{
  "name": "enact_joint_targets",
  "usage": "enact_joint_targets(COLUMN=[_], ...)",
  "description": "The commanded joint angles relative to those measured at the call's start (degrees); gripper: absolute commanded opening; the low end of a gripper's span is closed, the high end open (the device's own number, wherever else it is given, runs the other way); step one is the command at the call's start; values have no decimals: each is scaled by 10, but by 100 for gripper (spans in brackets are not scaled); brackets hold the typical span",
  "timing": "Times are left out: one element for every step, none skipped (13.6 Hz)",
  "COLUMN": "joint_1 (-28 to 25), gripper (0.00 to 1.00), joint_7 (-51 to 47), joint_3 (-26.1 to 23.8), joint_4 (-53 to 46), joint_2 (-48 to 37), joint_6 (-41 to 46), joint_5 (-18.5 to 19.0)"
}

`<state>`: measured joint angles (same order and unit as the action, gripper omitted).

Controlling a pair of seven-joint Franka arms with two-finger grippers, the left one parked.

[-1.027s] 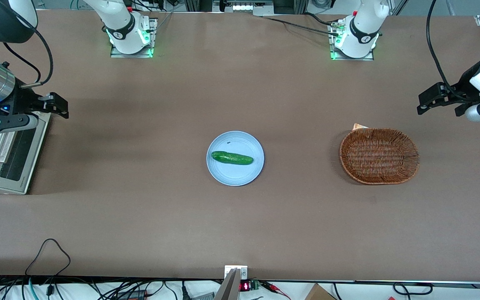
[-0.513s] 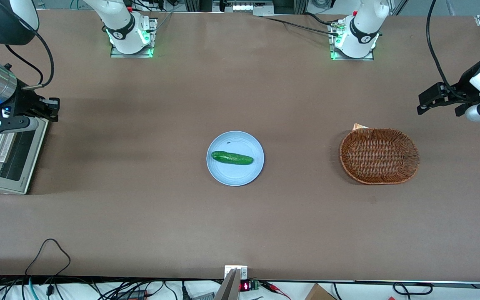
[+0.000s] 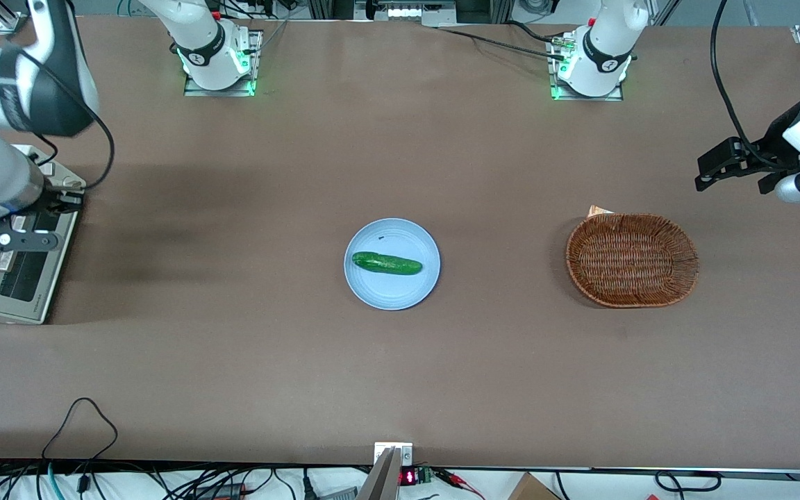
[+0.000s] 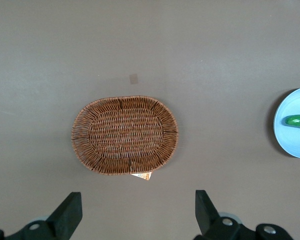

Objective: Open oven door with right arm only
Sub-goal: 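Lower the right gripper onto the oven door's silver handle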

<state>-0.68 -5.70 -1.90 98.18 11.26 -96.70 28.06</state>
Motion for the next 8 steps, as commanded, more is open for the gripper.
enact_joint_targets(joint_1=[14,18,24,29,35,36,37,41], gripper=[0,0,0,0,0,0,0,0], joint_7=[-57,-82,-107,-140,-173,-196,-213,-223], joint_3=[0,1,3,5,7,12,14,17], joint_4=[20,21,24,32,37,38,39,43], joint_2=[17,28,40,52,59,66,71,75], joint_6=[-28,-34,-45,-60,-76,-81,-82,-82], joint_5=[73,107,141,167,187,199,206,218])
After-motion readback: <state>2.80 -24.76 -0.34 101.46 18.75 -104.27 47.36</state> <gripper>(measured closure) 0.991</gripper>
